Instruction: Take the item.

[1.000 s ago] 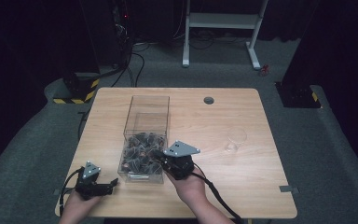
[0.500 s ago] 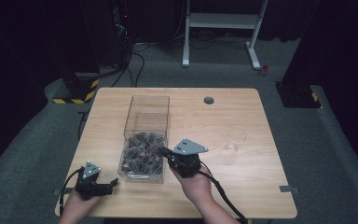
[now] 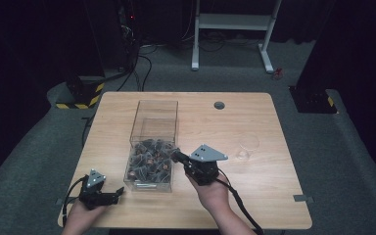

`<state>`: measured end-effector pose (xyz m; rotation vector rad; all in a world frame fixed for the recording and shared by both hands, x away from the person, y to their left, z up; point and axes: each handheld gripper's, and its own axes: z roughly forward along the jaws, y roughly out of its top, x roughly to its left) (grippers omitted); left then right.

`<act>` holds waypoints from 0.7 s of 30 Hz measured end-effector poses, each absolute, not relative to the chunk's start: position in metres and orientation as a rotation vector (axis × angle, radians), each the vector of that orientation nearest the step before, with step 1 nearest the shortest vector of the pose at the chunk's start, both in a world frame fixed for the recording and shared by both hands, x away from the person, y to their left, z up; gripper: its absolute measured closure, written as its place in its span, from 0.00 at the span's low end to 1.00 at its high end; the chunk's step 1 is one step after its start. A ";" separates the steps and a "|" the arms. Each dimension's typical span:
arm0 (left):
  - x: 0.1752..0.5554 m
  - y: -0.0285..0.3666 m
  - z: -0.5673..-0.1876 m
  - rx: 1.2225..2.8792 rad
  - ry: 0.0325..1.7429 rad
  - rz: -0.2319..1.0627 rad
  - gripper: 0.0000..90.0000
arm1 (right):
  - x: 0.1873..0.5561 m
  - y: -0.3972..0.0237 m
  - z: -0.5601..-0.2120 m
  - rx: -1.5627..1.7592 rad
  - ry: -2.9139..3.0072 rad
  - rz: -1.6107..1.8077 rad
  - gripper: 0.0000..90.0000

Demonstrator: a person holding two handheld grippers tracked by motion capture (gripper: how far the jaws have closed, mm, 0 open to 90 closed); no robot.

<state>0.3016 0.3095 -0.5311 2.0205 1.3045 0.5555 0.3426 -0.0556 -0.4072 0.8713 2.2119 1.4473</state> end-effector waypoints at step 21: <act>0.302 0.310 -0.531 2.026 1.301 0.556 0.07 | 0.346 -0.088 -0.408 0.931 2.150 1.416 1.00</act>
